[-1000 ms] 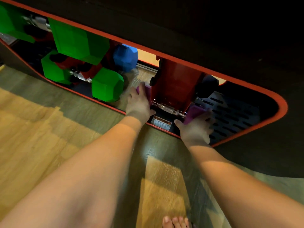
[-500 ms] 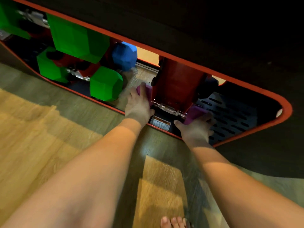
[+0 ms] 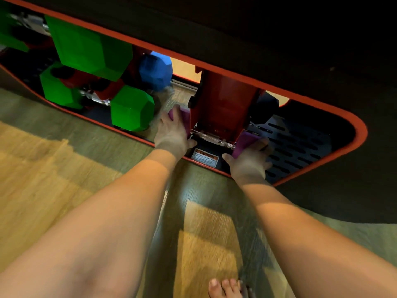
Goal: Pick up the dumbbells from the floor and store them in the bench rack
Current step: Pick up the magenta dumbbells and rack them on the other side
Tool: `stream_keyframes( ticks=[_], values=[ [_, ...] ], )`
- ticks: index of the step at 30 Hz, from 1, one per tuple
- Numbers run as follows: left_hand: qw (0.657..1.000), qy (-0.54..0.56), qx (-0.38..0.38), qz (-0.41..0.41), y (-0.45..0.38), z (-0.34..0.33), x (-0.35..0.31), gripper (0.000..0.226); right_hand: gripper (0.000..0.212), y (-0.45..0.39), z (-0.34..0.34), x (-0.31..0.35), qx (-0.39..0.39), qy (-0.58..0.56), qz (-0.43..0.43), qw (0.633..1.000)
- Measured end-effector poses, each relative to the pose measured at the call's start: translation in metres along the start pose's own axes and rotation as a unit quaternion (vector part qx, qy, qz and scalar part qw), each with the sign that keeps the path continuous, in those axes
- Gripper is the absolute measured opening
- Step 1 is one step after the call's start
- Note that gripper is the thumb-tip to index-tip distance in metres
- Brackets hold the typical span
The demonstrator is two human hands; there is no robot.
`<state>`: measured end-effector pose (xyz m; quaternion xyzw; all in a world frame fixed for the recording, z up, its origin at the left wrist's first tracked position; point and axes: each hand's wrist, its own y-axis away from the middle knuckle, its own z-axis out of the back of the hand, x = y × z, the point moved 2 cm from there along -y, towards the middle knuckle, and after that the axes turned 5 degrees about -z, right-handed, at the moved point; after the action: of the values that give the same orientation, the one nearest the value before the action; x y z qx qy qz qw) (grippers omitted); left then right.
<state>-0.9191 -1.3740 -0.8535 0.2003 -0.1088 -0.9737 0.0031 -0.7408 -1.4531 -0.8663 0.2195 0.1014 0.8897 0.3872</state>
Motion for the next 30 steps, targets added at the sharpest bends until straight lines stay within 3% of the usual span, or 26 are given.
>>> stream_keyframes(
  ticks=[7,12,15,18,21,23,24,26,28,30],
  values=[
    [1.000,0.002,0.006,-0.011,-0.001,-0.002,0.005,0.120,0.124,0.003,0.001,0.001,0.018,-0.005,-0.009,1.000],
    [0.995,0.059,0.062,-0.049,0.004,0.003,0.022,0.135,0.124,0.005,0.001,-0.003,0.019,-0.005,0.004,1.000],
    [0.993,0.085,0.042,-0.064,0.011,0.000,0.025,0.136,0.126,0.005,0.007,0.000,0.023,-0.015,0.015,1.000],
    [0.990,0.123,0.011,-0.070,0.031,-0.002,0.017,0.126,0.126,0.020,0.018,-0.006,0.044,-0.010,0.018,0.999],
    [0.988,0.138,0.037,-0.060,0.065,0.000,0.005,0.102,0.120,0.036,0.027,-0.002,0.053,0.014,-0.006,0.998],
    [0.985,0.153,0.054,-0.058,0.091,0.005,0.002,0.079,0.101,0.035,0.045,0.012,0.086,0.055,0.063,0.993],
    [0.981,0.175,0.064,-0.048,0.105,0.009,0.003,0.069,0.086,0.040,0.038,0.003,0.096,0.090,0.045,0.990],
    [0.972,0.216,0.088,-0.026,0.128,0.016,0.005,0.053,0.062,0.026,0.041,-0.018,0.159,0.159,0.150,0.963],
    [0.966,0.242,0.091,-0.025,0.150,0.022,0.006,0.045,0.049,0.086,-0.030,-0.122,0.190,0.247,0.294,0.904],
    [0.958,0.273,0.082,-0.014,0.167,0.025,0.007,0.041,0.042,0.151,-0.061,-0.168,0.289,0.281,0.314,0.860]
  ],
)
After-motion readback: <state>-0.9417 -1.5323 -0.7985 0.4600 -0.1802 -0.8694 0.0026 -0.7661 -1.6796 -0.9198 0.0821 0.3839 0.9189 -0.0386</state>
